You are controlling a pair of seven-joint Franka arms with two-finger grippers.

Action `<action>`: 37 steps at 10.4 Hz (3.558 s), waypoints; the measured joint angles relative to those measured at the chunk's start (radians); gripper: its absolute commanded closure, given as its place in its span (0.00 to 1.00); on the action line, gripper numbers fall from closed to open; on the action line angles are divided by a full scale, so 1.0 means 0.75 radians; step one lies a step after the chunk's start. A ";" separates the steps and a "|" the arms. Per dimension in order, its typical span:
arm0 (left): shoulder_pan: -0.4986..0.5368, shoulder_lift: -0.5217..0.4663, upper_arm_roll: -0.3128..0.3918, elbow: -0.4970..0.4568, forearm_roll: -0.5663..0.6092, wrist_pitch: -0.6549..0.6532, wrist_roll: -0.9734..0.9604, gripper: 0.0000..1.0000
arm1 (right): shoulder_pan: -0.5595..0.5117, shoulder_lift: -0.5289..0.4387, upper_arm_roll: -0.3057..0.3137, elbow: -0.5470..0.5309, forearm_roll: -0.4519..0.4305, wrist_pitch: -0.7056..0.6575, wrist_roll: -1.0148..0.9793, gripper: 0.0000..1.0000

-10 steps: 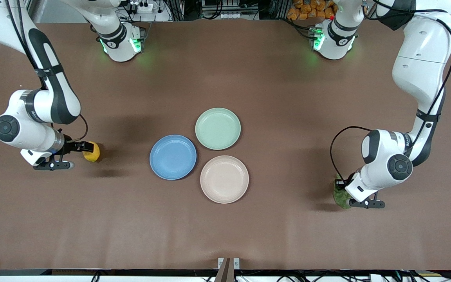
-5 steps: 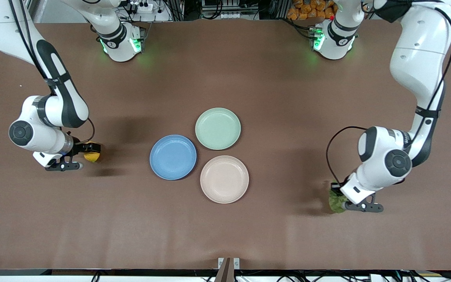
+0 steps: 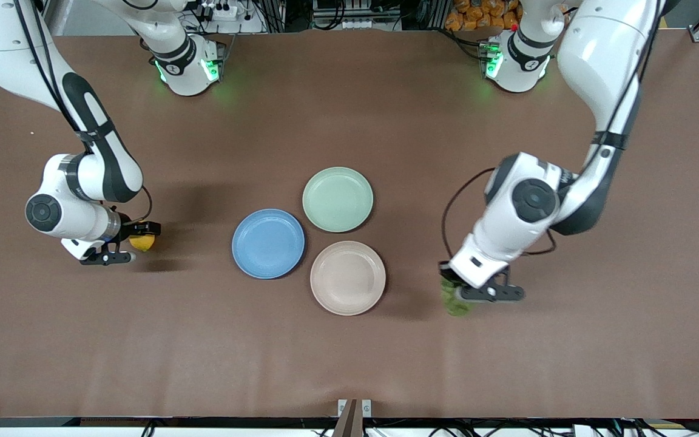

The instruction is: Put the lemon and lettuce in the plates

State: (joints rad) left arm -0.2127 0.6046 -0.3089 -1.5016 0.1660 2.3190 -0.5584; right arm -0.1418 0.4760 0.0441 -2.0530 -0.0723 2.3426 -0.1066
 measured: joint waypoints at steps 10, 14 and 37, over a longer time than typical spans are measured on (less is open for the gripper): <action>-0.275 0.274 0.001 0.076 -0.002 0.340 -0.177 1.00 | 0.294 0.069 0.068 0.483 0.401 -0.389 0.295 1.00; -0.280 0.290 0.020 0.076 -0.001 0.338 -0.203 0.00 | 0.456 0.138 0.074 0.492 0.503 -0.312 0.486 1.00; 0.577 -0.712 0.059 0.138 -0.225 -0.986 0.543 0.00 | 0.113 -0.413 -0.005 0.929 0.184 -1.135 0.234 0.00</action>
State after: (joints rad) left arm 0.2198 0.0705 -0.2649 -1.3983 -0.0029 1.5794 -0.1510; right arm -0.0568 0.1661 0.0406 -1.3559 0.0655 1.4915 0.0692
